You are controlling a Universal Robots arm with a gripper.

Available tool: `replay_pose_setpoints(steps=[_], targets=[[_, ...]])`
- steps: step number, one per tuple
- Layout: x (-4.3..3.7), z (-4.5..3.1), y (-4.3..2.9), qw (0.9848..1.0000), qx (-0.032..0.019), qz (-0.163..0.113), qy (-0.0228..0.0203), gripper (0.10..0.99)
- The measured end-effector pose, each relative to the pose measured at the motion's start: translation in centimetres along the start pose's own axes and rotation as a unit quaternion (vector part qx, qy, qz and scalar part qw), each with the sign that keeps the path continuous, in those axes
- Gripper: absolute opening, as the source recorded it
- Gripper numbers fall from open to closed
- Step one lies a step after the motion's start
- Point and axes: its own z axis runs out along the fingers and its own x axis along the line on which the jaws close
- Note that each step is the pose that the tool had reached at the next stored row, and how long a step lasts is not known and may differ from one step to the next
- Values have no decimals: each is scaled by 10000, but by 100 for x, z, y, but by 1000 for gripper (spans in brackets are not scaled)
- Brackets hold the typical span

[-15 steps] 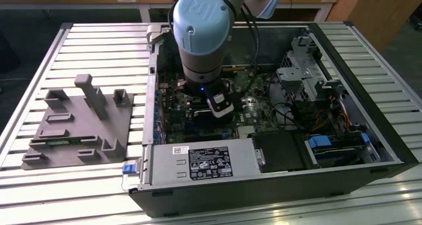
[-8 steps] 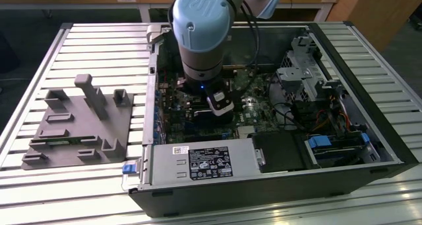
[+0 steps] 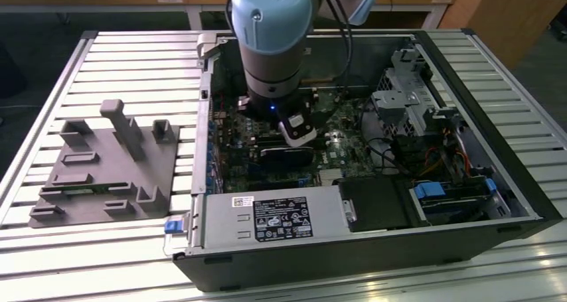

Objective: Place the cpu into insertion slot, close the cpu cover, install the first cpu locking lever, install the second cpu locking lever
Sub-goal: 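Install the second cpu locking lever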

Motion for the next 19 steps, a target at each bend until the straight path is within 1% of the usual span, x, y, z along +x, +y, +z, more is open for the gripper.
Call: replay_pose_setpoints(steps=[2,3,5,8,12,16,19], targets=[[-9,-25,11,10000,46,4,-8,106],[-12,-38,15,10000,83,7,-14,106],[-22,-60,25,9996,284,32,-51,106],[-22,-60,26,9996,285,34,-52,106],[-26,-50,52,9995,297,33,-54,106],[-35,-29,113,9994,328,31,-57,106],[-78,-18,138,9993,365,29,-62,106]])
